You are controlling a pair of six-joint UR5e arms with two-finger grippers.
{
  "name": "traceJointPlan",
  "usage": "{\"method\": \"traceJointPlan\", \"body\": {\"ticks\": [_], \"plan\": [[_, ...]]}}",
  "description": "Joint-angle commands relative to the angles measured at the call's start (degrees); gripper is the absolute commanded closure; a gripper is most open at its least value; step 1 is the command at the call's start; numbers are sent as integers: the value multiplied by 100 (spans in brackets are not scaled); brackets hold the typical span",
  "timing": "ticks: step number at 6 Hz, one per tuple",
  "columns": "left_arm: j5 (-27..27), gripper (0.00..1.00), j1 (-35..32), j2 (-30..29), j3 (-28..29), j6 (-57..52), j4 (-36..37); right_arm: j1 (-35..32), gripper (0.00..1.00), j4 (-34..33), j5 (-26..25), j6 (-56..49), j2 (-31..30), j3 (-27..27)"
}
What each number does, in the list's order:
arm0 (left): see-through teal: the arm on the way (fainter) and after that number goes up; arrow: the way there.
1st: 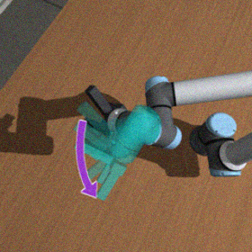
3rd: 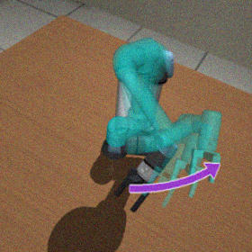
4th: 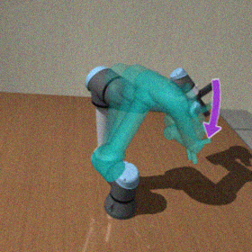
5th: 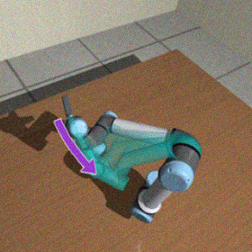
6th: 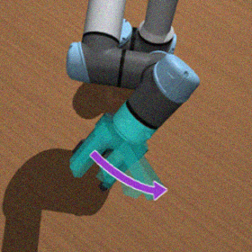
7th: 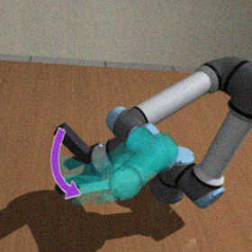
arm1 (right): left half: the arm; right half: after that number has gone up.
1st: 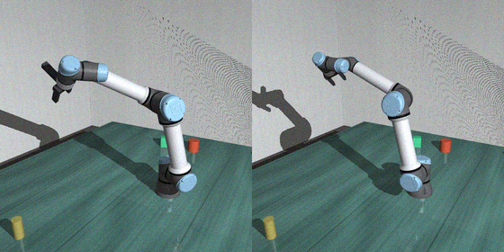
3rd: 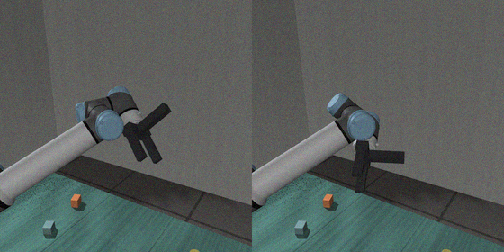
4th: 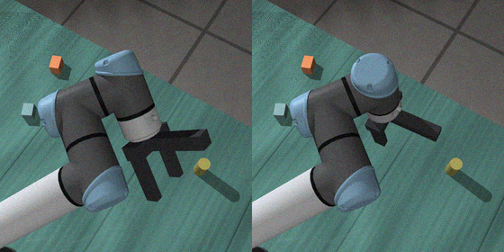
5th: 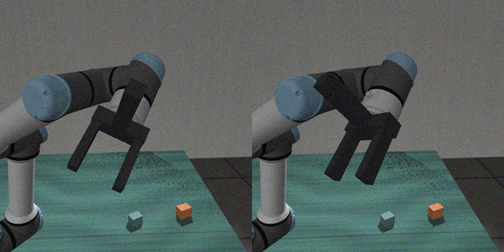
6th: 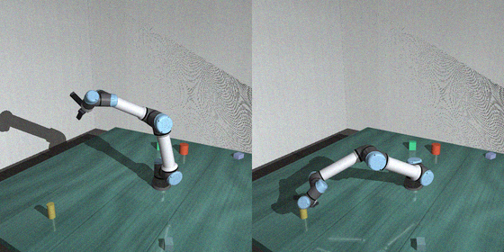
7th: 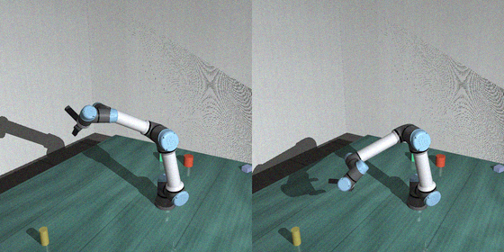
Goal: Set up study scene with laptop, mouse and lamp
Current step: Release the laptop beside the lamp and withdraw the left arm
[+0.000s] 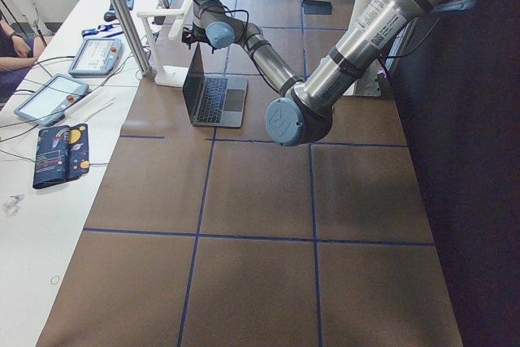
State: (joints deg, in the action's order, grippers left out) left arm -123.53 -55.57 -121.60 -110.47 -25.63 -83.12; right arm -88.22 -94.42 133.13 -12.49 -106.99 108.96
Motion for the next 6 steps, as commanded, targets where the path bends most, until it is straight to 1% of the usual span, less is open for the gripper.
{"method": "traceJointPlan", "body": {"ticks": [1, 2, 3, 4, 5, 6], "plan": [[4, 0, -85, 956, -737, 423, 1068, 6, 0, 542, 98, 70, -14, 64], [-118, 0, -337, 1737, -922, 1463, 1070, 85, 0, 582, 856, 471, -6, 82], [-293, 0, -575, 2363, -933, 2082, 1052, 338, 0, 957, 785, 797, -6, 343], [-294, 0, -908, 2943, -907, 2341, 948, 758, 0, 1074, 759, 2019, -32, 624], [-303, 0, -981, 3349, -898, 2334, 633, 1275, 0, 2197, 619, 3014, -485, 679], [-312, 0, -990, 3606, -828, 2343, 169, 1890, 0, 3392, 313, 4373, -803, 680]]}}
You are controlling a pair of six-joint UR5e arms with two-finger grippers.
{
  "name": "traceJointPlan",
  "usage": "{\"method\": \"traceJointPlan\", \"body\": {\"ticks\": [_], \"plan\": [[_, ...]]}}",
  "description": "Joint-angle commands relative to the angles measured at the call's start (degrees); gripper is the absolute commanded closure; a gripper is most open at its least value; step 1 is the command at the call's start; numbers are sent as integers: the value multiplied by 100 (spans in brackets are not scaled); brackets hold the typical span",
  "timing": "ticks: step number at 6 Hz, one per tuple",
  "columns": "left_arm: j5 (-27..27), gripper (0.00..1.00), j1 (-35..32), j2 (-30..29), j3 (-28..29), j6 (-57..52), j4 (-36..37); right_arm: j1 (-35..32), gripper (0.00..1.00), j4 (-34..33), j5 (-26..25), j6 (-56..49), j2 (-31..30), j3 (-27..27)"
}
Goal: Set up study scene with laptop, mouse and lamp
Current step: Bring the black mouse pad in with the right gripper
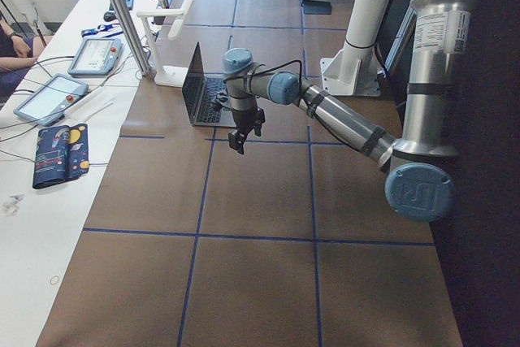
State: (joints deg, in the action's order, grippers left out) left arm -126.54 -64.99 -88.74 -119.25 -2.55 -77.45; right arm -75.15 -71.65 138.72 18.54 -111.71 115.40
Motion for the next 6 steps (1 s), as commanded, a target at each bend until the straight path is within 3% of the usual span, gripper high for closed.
{"method": "traceJointPlan", "body": {"ticks": [1, 2, 3, 5, 6], "plan": [[-11, 0, -119, 627, 172, 36, -837, 1416, 0, 2075, -710, 2397, -613, 17], [-11, 0, -137, 874, 530, 27, -1564, 2086, 0, 2685, -1115, 3122, -850, 17], [-11, 0, -233, 1033, 1073, 62, -2502, 2954, 0, 3553, -1859, 3887, -1279, -105], [-11, 0, -347, 1043, 1509, 53, -2950, 3532, 0, 5966, -2059, 4698, -1503, -1583], [-185, 0, -435, 1052, 1518, 79, -2960, 3717, 0, 6100, -2208, 4738, -1503, -1809]]}}
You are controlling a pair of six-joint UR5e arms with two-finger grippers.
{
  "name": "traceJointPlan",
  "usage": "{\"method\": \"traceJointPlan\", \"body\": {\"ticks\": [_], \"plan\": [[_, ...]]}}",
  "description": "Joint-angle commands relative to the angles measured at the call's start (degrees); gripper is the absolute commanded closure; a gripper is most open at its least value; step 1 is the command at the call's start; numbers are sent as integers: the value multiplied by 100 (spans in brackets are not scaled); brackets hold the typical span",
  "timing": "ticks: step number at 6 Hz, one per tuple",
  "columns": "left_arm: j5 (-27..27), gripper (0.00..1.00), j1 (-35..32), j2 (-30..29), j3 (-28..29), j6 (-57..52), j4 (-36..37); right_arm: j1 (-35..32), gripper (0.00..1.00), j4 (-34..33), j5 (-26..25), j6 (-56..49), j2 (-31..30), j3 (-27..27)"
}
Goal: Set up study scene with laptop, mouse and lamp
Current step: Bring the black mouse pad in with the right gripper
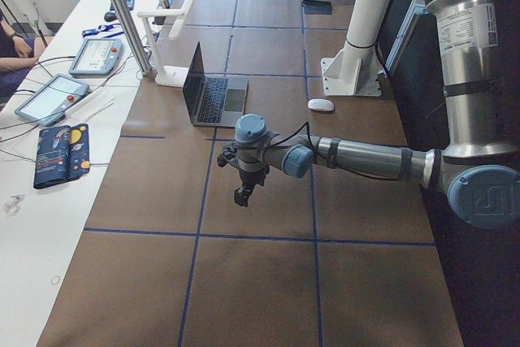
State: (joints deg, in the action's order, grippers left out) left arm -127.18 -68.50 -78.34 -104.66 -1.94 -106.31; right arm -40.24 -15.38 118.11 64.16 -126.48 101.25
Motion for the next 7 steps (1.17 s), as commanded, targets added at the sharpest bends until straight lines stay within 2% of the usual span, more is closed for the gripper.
{"method": "traceJointPlan", "body": {"ticks": [1, 2, 4, 5, 7], "plan": [[-384, 0, -181, 12, 60, 1, -74, 462, 0, 474, -174, 194, -52, -483], [-395, 0, -182, 12, 60, 1, -74, 882, 0, 466, -357, 211, -52, -597], [-404, 0, -182, 12, 60, 1, -74, 1884, 0, 483, -1101, 815, -26, -607], [-395, 0, -182, 12, 60, 18, -74, 1897, 4, 640, -1097, 818, -52, -555], [-404, 0, -182, 3, 78, 27, -74, 1889, 42, 650, -1044, 827, -95, -415]]}}
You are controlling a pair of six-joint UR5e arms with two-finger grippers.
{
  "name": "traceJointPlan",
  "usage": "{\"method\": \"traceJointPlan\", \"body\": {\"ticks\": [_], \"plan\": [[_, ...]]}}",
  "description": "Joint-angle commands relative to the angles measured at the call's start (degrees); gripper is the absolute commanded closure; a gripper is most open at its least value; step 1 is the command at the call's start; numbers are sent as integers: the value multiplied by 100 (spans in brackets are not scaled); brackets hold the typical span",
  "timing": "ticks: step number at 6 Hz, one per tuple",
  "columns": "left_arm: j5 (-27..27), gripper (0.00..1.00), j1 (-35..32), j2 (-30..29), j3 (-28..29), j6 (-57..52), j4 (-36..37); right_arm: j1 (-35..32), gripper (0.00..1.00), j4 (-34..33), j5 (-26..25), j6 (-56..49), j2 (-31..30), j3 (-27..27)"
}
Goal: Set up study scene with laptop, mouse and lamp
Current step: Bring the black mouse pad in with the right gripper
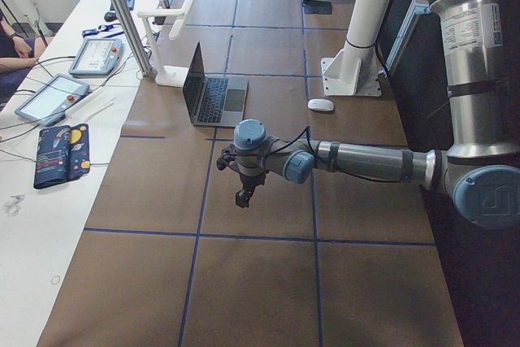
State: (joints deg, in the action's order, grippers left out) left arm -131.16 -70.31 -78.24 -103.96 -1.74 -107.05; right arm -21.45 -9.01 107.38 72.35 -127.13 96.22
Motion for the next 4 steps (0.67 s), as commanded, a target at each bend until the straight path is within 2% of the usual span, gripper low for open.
{"method": "traceJointPlan", "body": {"ticks": [1, 2, 4], "plan": [[3, 0, 0, 2, 16, 16, 0, 18, 71, 13, 38, -1, -40, 107], [3, 0, -9, -7, 16, 16, 0, 35, 96, 13, 38, -19, -40, 124], [3, 0, 0, -7, 16, 25, 0, 18, 100, 31, 38, -19, -40, 195]]}}
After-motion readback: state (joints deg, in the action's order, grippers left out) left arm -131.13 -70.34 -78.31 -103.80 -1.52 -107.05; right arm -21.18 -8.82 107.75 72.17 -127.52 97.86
